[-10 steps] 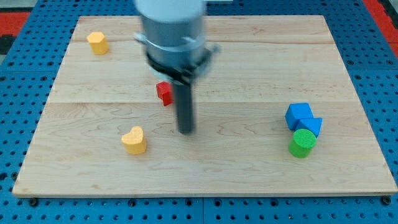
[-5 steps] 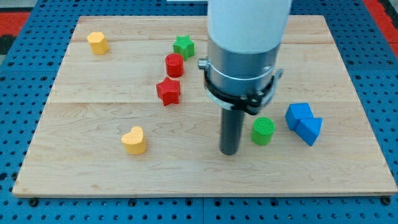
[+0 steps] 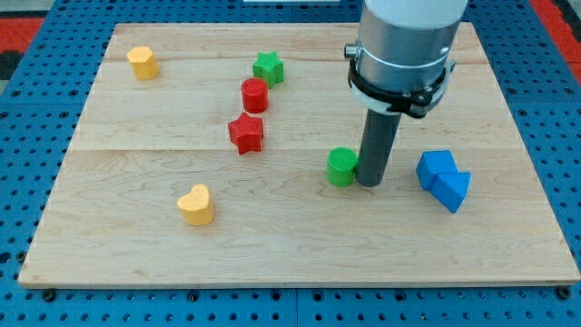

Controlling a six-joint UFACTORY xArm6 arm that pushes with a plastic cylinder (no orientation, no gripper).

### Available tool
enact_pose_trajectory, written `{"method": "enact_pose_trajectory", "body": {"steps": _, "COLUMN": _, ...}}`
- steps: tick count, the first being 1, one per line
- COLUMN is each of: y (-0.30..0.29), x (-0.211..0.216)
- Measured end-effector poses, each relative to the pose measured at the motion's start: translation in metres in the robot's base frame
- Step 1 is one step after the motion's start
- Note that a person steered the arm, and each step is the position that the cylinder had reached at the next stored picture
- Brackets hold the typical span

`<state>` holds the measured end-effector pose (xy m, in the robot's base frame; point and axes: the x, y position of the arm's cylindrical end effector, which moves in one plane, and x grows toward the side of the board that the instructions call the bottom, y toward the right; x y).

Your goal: Move the green circle closer to the line of blocks

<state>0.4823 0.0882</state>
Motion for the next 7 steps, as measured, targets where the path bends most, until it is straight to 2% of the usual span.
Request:
{"method": "enact_pose_trajectory", "body": {"steps": 2, "y": -0.025, "x": -0.026}}
{"method": "enact_pose_trajectory", "body": {"steps": 3, "y": -0.07, "x": -0.007}}
{"method": "enact_pose_trajectory", "body": {"steps": 4, "y": -0.033, "x": -0.001}}
{"method": "enact_pose_trajectory", "body": {"steps": 5, "y": -0.057, "x": 0.01}}
{"method": "enact_pose_trajectory", "body": {"steps": 7, "y": -0.128, "x": 0.004}}
